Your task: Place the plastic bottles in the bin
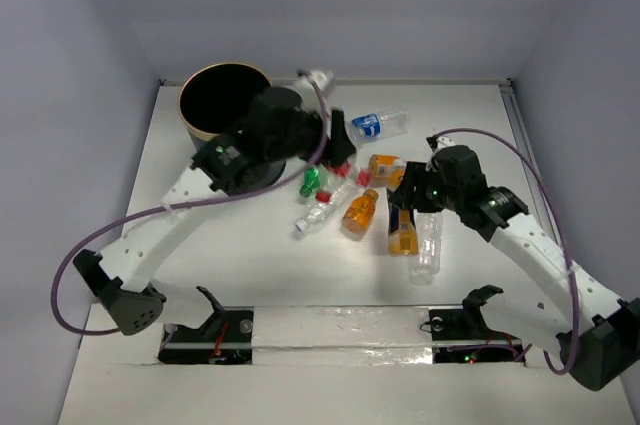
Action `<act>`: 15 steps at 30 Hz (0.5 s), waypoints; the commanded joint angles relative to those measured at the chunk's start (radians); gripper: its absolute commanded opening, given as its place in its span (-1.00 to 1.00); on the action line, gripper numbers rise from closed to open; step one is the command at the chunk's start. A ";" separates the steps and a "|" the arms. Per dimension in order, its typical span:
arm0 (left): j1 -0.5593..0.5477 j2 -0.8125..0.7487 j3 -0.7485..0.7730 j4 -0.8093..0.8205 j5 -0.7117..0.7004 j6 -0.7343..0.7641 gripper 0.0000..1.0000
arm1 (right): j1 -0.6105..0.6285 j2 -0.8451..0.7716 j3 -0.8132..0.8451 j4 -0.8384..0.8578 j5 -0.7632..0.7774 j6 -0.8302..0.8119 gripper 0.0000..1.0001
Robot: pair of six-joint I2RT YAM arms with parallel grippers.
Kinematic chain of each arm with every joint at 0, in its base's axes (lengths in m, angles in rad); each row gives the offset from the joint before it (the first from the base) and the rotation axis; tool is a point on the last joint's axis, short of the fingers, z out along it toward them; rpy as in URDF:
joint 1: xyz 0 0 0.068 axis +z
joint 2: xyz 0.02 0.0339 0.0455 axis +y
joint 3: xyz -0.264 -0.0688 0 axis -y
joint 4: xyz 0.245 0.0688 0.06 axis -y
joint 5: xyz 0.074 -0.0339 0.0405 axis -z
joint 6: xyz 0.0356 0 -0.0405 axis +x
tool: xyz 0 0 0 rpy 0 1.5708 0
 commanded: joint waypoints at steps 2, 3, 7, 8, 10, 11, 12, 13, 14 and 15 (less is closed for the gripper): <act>0.201 0.017 0.250 0.013 -0.049 -0.009 -0.31 | -0.006 -0.064 0.144 -0.031 -0.040 0.006 0.17; 0.230 0.032 0.337 0.005 -0.069 -0.007 -0.31 | -0.006 -0.069 0.160 -0.031 -0.044 0.008 0.18; 0.394 0.088 0.449 0.039 -0.109 -0.006 -0.31 | -0.006 -0.084 0.222 0.004 -0.107 0.022 0.17; 0.461 0.091 0.449 0.056 -0.117 -0.009 -0.31 | -0.006 -0.086 0.232 0.013 -0.113 0.026 0.17; 0.524 0.092 0.425 0.111 -0.157 -0.023 -0.31 | -0.006 -0.088 0.261 0.042 -0.130 0.029 0.17; 0.553 0.092 0.413 0.128 -0.160 -0.029 -0.31 | -0.006 -0.088 0.269 0.055 -0.136 0.029 0.17; 0.595 0.091 0.381 0.167 -0.174 -0.029 -0.30 | -0.006 -0.085 0.285 0.065 -0.144 0.038 0.17; 0.612 0.088 0.359 0.191 -0.189 -0.030 -0.29 | -0.006 -0.075 0.298 0.079 -0.165 0.043 0.17; 0.629 0.085 0.336 0.215 -0.194 -0.035 -0.29 | -0.006 -0.068 0.310 0.105 -0.179 0.049 0.17; 0.639 0.077 0.283 0.271 -0.203 -0.029 -0.28 | -0.006 -0.059 0.324 0.119 -0.192 0.064 0.16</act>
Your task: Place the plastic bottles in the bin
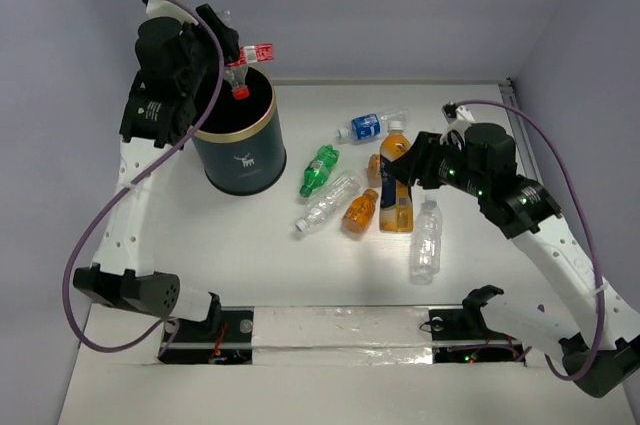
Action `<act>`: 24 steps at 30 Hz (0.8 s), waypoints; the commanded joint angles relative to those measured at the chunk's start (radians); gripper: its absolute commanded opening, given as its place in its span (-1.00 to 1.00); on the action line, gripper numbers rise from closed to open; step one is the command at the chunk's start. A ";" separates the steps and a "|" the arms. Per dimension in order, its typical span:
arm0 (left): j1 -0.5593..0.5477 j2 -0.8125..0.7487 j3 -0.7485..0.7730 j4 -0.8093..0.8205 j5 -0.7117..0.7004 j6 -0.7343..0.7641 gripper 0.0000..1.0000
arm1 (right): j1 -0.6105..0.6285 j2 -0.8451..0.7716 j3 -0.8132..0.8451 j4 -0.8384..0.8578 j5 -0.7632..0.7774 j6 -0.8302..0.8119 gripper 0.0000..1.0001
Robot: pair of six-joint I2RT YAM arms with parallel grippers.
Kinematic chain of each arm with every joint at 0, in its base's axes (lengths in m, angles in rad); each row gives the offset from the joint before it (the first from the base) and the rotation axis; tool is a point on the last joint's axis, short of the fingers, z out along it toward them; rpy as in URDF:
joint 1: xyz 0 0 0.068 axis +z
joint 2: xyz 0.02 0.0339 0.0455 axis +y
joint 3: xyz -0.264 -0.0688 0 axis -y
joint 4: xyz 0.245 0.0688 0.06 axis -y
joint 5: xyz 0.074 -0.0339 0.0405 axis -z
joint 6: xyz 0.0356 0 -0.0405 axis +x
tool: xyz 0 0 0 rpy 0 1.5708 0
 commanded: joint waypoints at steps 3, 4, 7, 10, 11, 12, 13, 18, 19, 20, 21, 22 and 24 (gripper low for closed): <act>0.053 -0.006 -0.159 0.206 -0.099 -0.007 -0.25 | -0.006 0.059 0.140 0.173 -0.108 0.055 0.12; 0.079 -0.010 -0.182 0.220 -0.105 -0.007 -0.22 | -0.006 0.097 0.187 0.198 -0.117 0.062 0.12; 0.107 -0.015 -0.245 0.240 -0.096 -0.028 0.03 | 0.004 0.162 0.276 0.240 -0.119 0.078 0.11; 0.107 -0.036 -0.282 0.244 -0.074 -0.025 0.41 | 0.041 0.263 0.408 0.283 -0.113 0.100 0.11; 0.107 -0.044 -0.287 0.243 -0.064 -0.020 0.46 | 0.058 0.321 0.475 0.296 -0.107 0.109 0.11; 0.107 -0.059 -0.285 0.237 -0.056 -0.019 0.52 | 0.067 0.352 0.509 0.307 -0.101 0.114 0.11; 0.107 -0.069 -0.281 0.228 -0.047 -0.019 0.59 | 0.076 0.384 0.545 0.317 -0.092 0.120 0.11; 0.107 -0.164 -0.329 0.185 0.071 -0.051 0.53 | 0.133 0.583 0.752 0.402 -0.056 0.172 0.11; 0.107 -0.212 -0.353 0.182 0.090 -0.060 0.38 | 0.151 0.655 0.829 0.411 -0.044 0.177 0.11; 0.107 -0.242 -0.377 0.178 0.122 -0.083 0.24 | 0.152 0.694 0.870 0.422 -0.023 0.183 0.12; 0.098 -0.301 -0.438 0.178 0.136 -0.095 0.09 | 0.168 0.732 0.911 0.429 -0.012 0.192 0.12; 0.087 -0.329 -0.472 0.177 0.146 -0.108 -0.13 | 0.187 0.805 0.990 0.437 0.004 0.195 0.12; 0.063 -0.407 -0.559 0.154 0.166 -0.120 -0.28 | 0.196 0.881 1.072 0.458 0.056 0.200 0.12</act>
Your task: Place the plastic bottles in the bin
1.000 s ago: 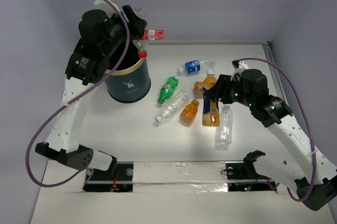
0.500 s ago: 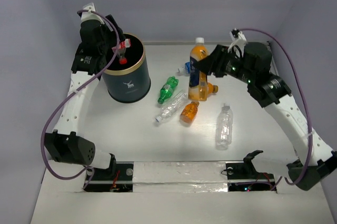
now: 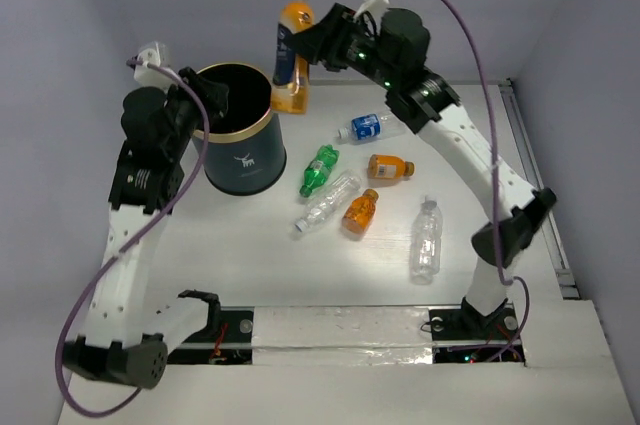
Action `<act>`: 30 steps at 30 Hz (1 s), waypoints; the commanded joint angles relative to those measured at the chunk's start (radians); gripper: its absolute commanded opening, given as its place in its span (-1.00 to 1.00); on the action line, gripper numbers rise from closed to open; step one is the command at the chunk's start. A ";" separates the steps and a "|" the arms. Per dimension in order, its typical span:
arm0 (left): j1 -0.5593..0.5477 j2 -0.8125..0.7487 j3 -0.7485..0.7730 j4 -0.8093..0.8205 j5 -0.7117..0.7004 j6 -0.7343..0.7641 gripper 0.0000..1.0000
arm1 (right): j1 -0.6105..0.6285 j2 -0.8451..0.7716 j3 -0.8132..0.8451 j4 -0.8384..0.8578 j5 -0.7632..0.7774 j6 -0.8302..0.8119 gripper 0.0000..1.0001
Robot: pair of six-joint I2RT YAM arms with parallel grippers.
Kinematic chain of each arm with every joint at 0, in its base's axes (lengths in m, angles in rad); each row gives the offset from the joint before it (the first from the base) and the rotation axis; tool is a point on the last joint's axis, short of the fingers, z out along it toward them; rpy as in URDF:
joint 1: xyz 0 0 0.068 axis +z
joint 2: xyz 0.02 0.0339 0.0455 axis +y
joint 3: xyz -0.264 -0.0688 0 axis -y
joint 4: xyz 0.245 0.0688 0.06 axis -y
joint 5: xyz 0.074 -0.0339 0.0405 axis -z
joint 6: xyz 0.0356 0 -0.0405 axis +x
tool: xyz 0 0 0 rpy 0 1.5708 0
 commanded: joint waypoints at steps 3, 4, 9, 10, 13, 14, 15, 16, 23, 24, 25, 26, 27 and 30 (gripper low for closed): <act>-0.069 -0.178 -0.157 -0.070 0.076 -0.042 -0.45 | 0.050 0.252 0.329 0.071 0.130 0.030 0.12; -0.083 -0.198 -0.173 -0.091 0.070 -0.043 -0.51 | 0.050 0.295 0.386 0.045 0.146 0.028 0.11; -0.101 -0.318 -0.245 -0.215 0.060 -0.066 -0.53 | 0.073 0.453 0.524 0.075 0.196 0.032 0.04; -0.101 -0.332 -0.260 -0.226 0.069 -0.081 -0.53 | 0.073 0.464 0.520 0.099 0.211 0.032 0.04; -0.101 -0.379 -0.331 -0.263 0.106 -0.107 -0.52 | 0.105 0.526 0.549 0.104 0.252 -0.007 0.05; -0.101 -0.392 -0.346 -0.268 0.129 -0.123 -0.51 | 0.117 0.541 0.559 0.101 0.271 -0.008 0.05; -0.101 -0.401 -0.361 -0.277 0.143 -0.129 -0.49 | 0.117 0.555 0.567 0.103 0.272 -0.007 0.06; -0.101 -0.416 -0.389 -0.282 0.158 -0.135 -0.42 | 0.126 0.573 0.569 0.109 0.283 -0.004 0.08; -0.123 -0.436 -0.453 -0.296 0.235 -0.135 0.00 | 0.157 0.569 0.541 0.100 0.326 -0.036 0.43; -0.135 -0.432 -0.461 -0.285 0.241 -0.137 0.04 | 0.166 0.566 0.534 0.095 0.328 -0.054 0.56; -0.135 -0.425 -0.469 -0.280 0.246 -0.138 0.08 | 0.166 0.561 0.524 0.084 0.329 -0.062 0.61; -0.144 -0.421 -0.470 -0.276 0.244 -0.138 0.10 | 0.175 0.550 0.503 0.081 0.334 -0.071 0.70; -0.154 -0.419 -0.470 -0.266 0.243 -0.137 0.11 | 0.185 0.541 0.488 0.078 0.338 -0.088 0.73; -0.178 -0.404 -0.473 -0.248 0.237 -0.129 0.18 | 0.185 0.489 0.423 0.083 0.346 -0.105 0.82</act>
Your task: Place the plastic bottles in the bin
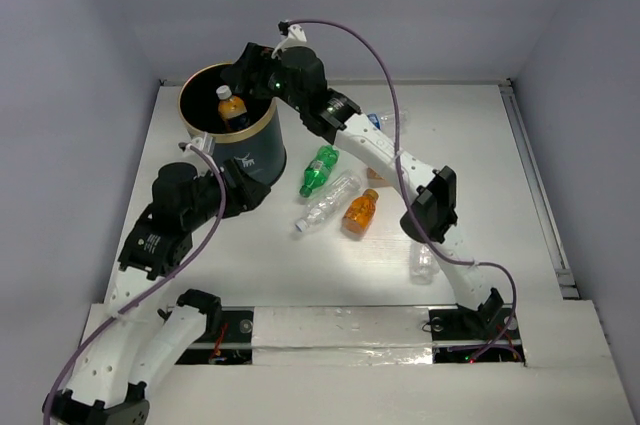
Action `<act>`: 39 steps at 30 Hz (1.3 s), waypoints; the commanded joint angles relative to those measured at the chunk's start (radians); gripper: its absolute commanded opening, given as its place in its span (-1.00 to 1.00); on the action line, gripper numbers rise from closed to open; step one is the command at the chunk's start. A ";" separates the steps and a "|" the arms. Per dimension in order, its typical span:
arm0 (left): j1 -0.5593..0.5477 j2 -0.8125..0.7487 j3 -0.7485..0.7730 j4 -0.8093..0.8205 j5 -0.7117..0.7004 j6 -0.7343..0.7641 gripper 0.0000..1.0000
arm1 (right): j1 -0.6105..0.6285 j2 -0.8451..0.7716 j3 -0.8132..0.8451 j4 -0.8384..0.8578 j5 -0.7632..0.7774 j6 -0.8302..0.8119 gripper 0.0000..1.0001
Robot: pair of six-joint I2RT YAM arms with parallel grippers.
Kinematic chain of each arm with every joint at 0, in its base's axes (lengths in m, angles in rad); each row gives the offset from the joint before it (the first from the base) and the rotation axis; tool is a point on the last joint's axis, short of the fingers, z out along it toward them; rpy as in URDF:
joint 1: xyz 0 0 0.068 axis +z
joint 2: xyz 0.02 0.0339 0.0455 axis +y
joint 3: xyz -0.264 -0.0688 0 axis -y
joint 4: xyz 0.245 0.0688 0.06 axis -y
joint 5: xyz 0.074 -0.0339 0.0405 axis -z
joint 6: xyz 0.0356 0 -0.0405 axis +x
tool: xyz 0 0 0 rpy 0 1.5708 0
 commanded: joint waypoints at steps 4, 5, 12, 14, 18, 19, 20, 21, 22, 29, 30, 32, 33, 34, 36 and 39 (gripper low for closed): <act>-0.063 0.058 -0.017 0.107 0.018 0.016 0.18 | 0.011 -0.221 -0.136 0.054 0.053 -0.088 0.85; -0.076 0.072 -0.017 0.119 0.017 0.026 0.17 | 0.011 -0.258 -0.168 0.050 0.084 -0.101 0.83; -0.322 0.288 0.049 0.229 -0.088 0.077 -0.22 | -0.081 -0.775 -0.835 0.105 0.153 -0.053 -0.79; -0.425 0.390 0.095 0.246 -0.133 0.106 -0.32 | -0.148 -0.954 -1.070 0.058 0.157 -0.017 -0.79; -0.554 0.565 0.196 0.254 -0.213 0.146 -0.32 | -0.260 -1.235 -1.414 -0.068 0.193 0.086 -0.77; -0.570 0.626 0.233 0.254 -0.223 0.154 -0.21 | -0.284 -1.284 -1.472 -0.100 0.191 0.108 -0.76; -0.582 0.655 0.251 0.254 -0.238 0.155 -0.11 | -0.297 -1.330 -1.525 -0.157 0.190 0.129 -0.75; -0.602 0.707 0.286 0.254 -0.250 0.154 0.03 | -0.307 -1.414 -1.617 -0.183 0.196 0.180 -0.73; -0.614 0.730 0.302 0.255 -0.255 0.154 0.28 | -0.307 -1.455 -1.657 -0.217 0.211 0.216 -0.73; -0.645 0.954 0.411 0.240 -0.321 0.177 0.55 | -0.316 -1.723 -1.952 -0.367 0.191 0.473 0.21; -0.645 0.976 0.422 0.234 -0.335 0.183 0.55 | -0.316 -1.731 -1.961 -0.381 0.188 0.478 0.47; -0.645 1.026 0.440 0.232 -0.370 0.189 0.56 | -0.316 -1.734 -1.963 -0.444 0.203 0.481 0.70; -0.645 1.040 0.445 0.240 -0.376 0.189 0.56 | -0.316 -1.733 -1.961 -0.464 0.211 0.481 0.87; -0.645 1.063 0.448 0.248 -0.376 0.192 0.56 | -0.316 -1.728 -1.961 -0.482 0.220 0.481 0.92; -0.645 1.098 0.452 0.265 -0.367 0.195 0.56 | -0.316 -1.720 -1.968 -0.528 0.240 0.488 0.98; -0.645 1.134 0.466 0.277 -0.381 0.200 0.56 | -0.316 -1.731 -1.980 -0.531 0.245 0.487 0.99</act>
